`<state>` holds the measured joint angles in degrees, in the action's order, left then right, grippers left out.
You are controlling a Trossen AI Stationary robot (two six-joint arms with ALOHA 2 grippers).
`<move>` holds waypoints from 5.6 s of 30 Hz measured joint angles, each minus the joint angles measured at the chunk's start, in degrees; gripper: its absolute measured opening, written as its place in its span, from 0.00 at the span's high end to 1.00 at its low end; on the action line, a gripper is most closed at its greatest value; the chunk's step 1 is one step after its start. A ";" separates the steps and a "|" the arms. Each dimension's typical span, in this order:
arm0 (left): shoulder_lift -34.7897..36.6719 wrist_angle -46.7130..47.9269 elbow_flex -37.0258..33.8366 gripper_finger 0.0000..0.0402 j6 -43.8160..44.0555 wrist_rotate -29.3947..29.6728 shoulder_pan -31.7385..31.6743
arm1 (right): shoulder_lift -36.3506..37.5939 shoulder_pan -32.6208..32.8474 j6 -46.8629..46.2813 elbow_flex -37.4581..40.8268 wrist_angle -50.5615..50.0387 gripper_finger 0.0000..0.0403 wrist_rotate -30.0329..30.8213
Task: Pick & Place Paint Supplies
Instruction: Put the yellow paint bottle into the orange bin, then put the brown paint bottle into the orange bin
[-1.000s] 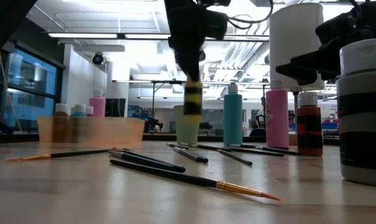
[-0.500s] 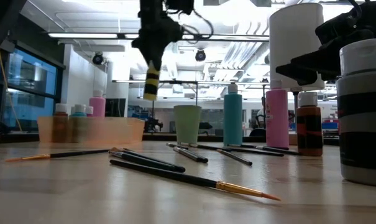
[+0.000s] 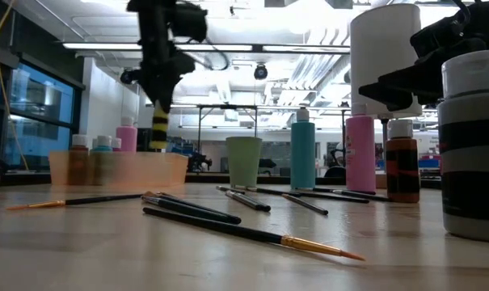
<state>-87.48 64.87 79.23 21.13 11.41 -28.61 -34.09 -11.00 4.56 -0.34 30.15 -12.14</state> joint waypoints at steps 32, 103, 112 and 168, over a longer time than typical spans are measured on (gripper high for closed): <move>5.36 -9.89 -20.00 0.71 21.62 2.57 -6.29 | 0.00 0.00 0.00 0.00 0.00 0.29 -0.02; 18.45 -29.23 -14.36 0.34 -6.58 -11.61 15.77 | 0.02 0.00 -0.02 0.00 0.02 0.29 0.07; 22.44 -28.76 -14.34 0.34 0.65 -7.46 23.26 | 0.02 0.02 0.00 0.00 0.00 0.29 0.03; 22.51 -40.72 -14.35 0.34 12.92 -1.67 29.38 | 1.44 24.97 -45.03 -24.59 -54.87 0.29 23.07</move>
<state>-64.97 24.16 64.87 34.05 9.74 0.78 -32.64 13.96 -40.47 -24.93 -24.71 10.93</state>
